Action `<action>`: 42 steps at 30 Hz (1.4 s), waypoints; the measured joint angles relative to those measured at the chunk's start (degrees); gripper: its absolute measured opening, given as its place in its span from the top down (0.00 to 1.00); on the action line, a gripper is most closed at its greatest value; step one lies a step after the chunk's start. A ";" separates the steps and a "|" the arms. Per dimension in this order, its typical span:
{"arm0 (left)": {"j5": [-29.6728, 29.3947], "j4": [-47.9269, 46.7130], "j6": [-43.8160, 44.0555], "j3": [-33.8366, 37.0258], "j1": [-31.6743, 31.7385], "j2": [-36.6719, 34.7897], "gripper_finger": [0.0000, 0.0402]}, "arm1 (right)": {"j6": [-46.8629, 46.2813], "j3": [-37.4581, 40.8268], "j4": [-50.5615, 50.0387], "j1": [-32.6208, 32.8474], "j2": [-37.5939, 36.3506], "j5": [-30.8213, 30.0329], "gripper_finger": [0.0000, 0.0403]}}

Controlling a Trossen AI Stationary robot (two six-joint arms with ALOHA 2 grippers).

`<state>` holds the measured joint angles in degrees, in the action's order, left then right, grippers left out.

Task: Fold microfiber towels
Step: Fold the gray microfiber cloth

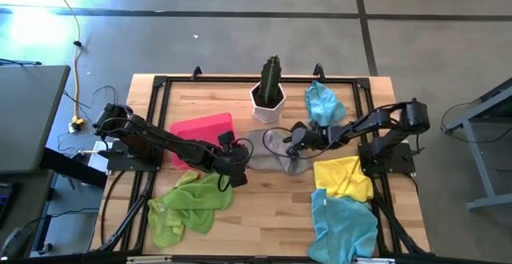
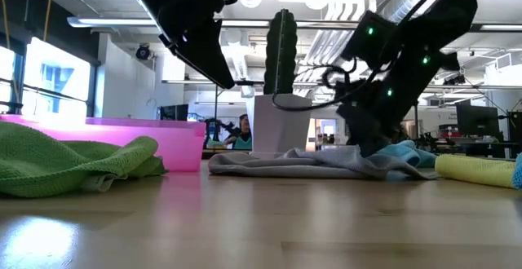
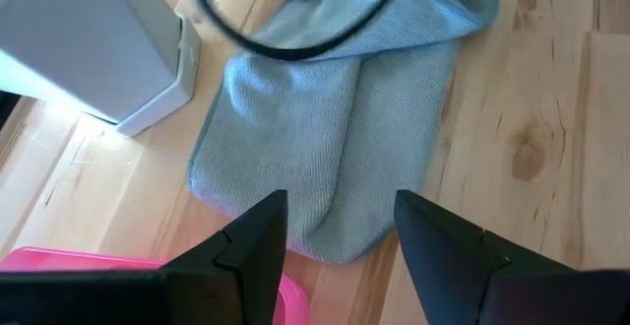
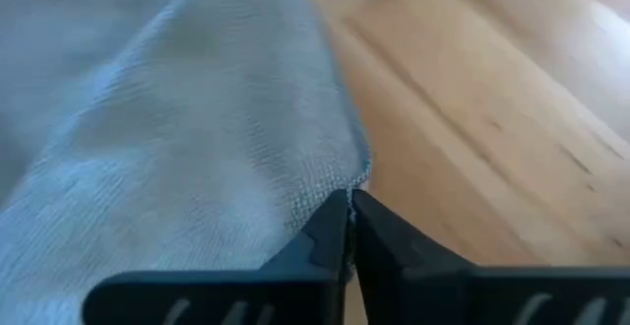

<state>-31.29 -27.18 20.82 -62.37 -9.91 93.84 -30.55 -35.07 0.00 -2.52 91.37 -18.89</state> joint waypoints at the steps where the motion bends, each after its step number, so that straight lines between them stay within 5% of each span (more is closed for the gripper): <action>1: 0.00 -0.01 0.00 0.00 0.00 0.00 0.56 | 0.89 -0.49 -0.26 0.48 -1.06 0.41 0.99; 11: 0.00 1.51 0.69 0.00 0.00 0.00 0.56 | -0.41 -6.12 -7.45 6.99 -12.12 8.36 1.00; 18: -0.26 13.99 -3.17 0.00 0.00 0.00 0.56 | -0.52 -11.51 -13.54 12.25 -15.81 17.34 1.00; 35: 5.08 45.78 -29.43 0.01 0.24 10.48 0.56 | -0.65 -18.93 -19.25 17.33 -15.86 15.88 1.00; 42: 11.06 47.59 -35.26 0.02 0.59 11.72 0.56 | 3.79 -18.93 -19.69 18.01 -15.86 15.95 1.00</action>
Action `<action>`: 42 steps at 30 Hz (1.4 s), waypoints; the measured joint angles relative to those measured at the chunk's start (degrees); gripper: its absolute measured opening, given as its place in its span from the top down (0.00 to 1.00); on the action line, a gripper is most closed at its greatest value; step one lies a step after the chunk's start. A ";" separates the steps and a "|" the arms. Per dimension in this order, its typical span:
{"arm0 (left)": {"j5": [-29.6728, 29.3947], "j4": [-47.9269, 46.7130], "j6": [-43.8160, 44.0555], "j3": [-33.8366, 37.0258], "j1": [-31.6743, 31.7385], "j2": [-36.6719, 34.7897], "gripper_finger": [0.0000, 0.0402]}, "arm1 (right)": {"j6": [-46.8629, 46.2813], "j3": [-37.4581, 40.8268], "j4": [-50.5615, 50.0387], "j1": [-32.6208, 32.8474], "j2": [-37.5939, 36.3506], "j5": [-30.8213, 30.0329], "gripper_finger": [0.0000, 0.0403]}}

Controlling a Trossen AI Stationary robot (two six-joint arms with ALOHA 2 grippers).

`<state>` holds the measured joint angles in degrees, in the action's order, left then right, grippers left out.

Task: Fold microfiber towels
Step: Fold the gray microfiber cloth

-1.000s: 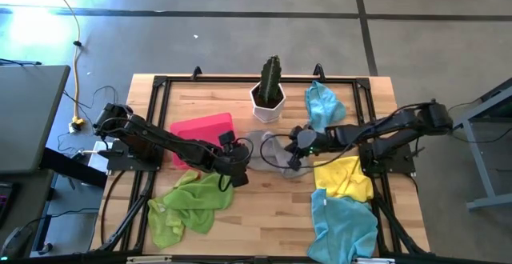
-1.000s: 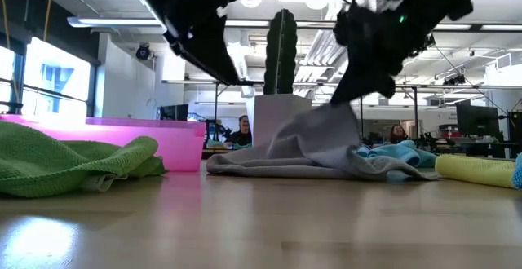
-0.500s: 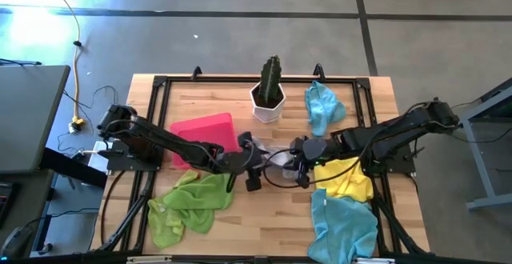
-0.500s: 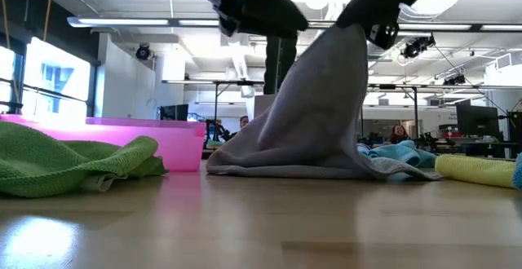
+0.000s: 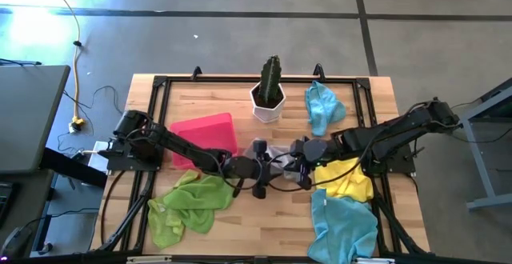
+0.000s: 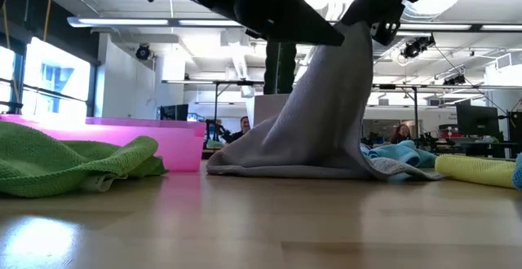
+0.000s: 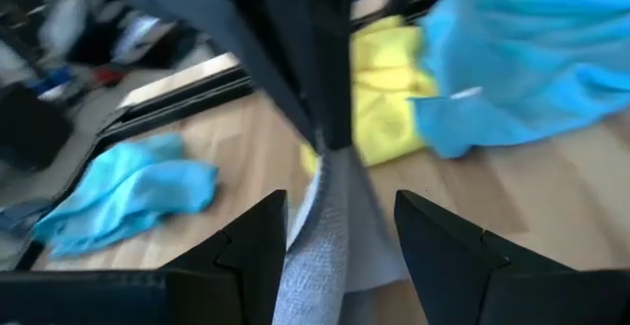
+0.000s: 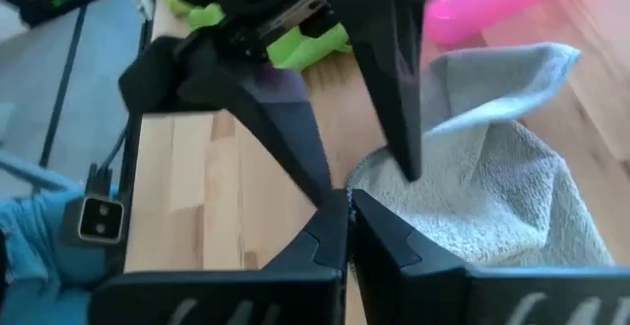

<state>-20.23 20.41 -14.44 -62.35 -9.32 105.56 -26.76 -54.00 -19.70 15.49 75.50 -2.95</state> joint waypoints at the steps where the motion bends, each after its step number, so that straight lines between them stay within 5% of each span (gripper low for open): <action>1: 2.00 0.06 -0.56 0.00 0.15 0.00 0.56 | 1.73 0.00 0.01 0.26 0.00 0.01 1.00; 9: 12.55 -4.52 -0.76 0.00 0.74 0.00 0.56 | 7.58 0.00 -1.57 1.57 -0.02 0.07 1.00; 26: 12.17 -25.96 6.12 0.00 0.30 0.00 0.56 | 8.80 0.00 -5.08 3.46 -0.28 1.60 1.00; 35: 5.70 -29.22 8.37 0.00 0.30 0.00 0.56 | 6.83 -0.04 -2.21 8.71 -3.81 1.63 1.00; 42: 4.59 -30.06 10.90 0.00 -0.32 -0.01 0.61 | 1.43 -0.04 -3.68 11.31 -7.07 -4.48 1.00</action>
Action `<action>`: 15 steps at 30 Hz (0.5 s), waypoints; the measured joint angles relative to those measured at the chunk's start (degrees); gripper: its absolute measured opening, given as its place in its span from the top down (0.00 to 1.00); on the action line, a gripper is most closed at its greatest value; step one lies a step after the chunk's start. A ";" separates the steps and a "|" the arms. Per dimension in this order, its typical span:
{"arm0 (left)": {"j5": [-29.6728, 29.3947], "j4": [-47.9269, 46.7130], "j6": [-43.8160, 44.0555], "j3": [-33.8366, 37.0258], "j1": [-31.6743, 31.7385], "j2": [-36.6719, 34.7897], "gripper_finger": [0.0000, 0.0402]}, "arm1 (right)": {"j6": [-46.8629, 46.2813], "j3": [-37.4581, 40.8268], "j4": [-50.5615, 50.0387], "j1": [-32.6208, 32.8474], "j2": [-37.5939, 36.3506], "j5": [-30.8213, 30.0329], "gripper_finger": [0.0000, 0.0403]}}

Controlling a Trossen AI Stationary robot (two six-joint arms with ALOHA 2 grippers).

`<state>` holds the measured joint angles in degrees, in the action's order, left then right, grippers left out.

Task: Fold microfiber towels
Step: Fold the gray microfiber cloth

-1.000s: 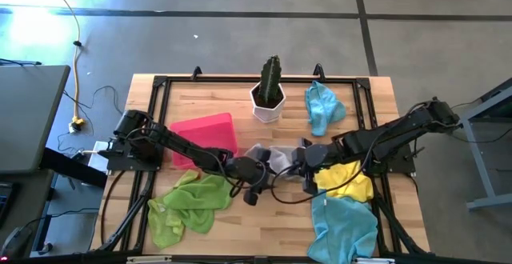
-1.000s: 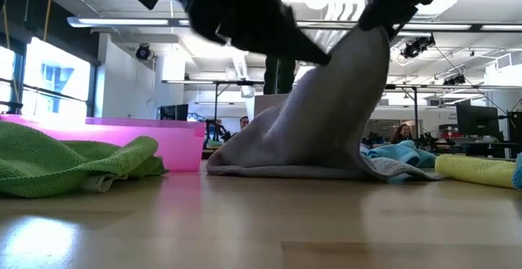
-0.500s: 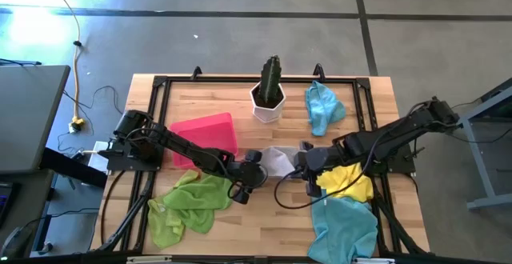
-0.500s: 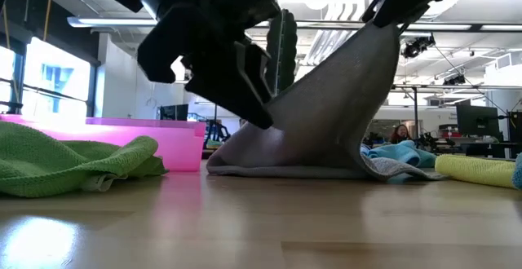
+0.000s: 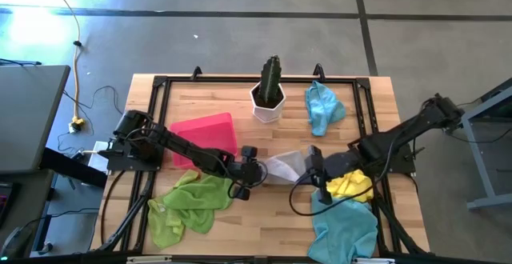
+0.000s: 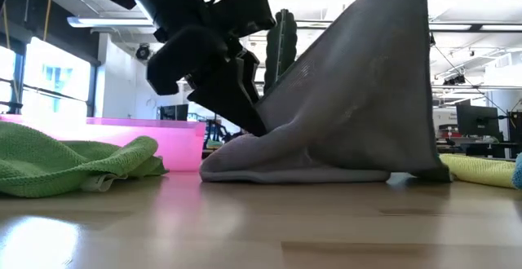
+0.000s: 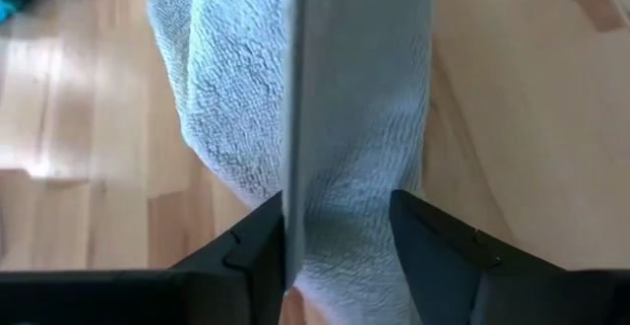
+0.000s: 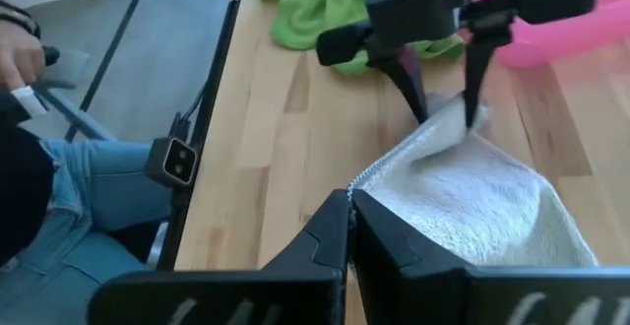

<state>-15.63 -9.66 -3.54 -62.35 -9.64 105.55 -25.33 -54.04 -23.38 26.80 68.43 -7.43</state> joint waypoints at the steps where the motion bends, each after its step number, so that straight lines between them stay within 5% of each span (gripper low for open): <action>1: 0.04 -0.62 0.19 0.00 -0.28 0.00 0.62 | -0.31 0.00 -0.66 0.21 -0.34 -0.22 1.00; 15: -0.44 -7.52 2.44 0.00 -3.33 -0.01 0.83 | 0.29 0.00 -4.30 0.71 -2.24 -3.07 1.00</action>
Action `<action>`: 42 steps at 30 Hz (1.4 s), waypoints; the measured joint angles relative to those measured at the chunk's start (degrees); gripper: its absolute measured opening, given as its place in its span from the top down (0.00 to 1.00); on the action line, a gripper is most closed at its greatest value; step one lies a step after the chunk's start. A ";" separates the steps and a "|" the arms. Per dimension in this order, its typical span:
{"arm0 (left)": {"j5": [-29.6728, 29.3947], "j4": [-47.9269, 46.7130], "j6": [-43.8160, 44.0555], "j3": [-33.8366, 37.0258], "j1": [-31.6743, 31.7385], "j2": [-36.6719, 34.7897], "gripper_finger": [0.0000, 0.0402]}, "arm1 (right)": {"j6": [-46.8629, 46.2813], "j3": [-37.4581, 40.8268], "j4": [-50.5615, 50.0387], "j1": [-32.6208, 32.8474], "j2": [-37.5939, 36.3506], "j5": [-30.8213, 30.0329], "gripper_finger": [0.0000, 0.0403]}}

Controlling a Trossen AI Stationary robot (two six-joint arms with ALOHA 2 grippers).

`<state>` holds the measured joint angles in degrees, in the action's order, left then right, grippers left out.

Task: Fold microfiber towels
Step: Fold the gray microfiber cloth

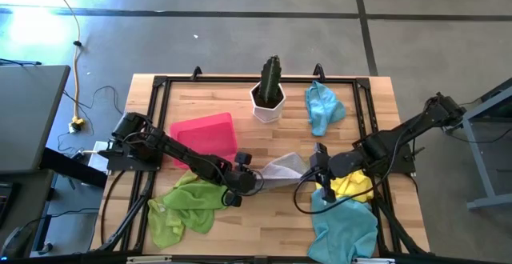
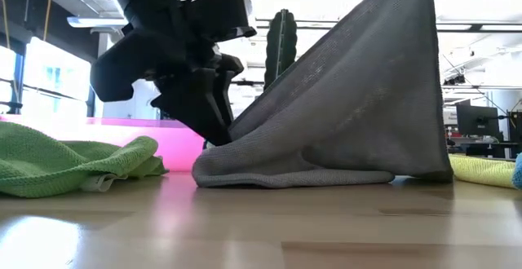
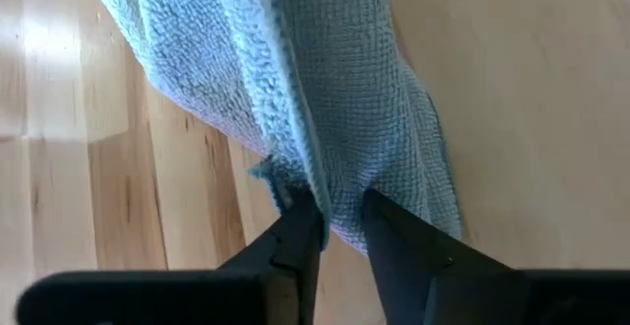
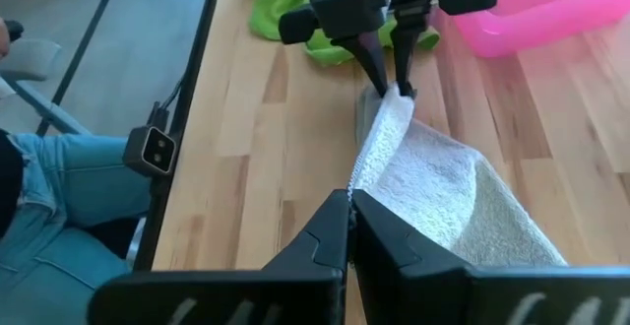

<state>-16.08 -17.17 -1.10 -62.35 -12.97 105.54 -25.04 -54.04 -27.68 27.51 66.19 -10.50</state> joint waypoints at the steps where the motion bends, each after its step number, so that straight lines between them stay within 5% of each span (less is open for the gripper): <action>1: 0.00 0.19 0.01 0.00 0.00 0.00 0.85 | 0.39 0.00 -0.01 0.02 0.00 0.04 1.00; 14: -5.01 0.20 -1.09 -0.02 0.20 -1.82 0.99 | 0.48 0.00 -2.48 0.04 0.00 0.09 1.00; 26: -5.55 -1.53 0.56 0.00 0.20 -6.95 0.99 | 1.07 0.00 -3.25 0.00 0.02 -7.17 1.00; 42: -3.66 5.33 0.98 0.00 0.22 -7.34 0.98 | -0.21 -0.02 -2.67 0.40 2.02 -6.47 1.00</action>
<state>-19.73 -11.85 -0.12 -62.35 -12.75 98.19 -25.25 -54.06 -30.34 27.90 68.21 -16.97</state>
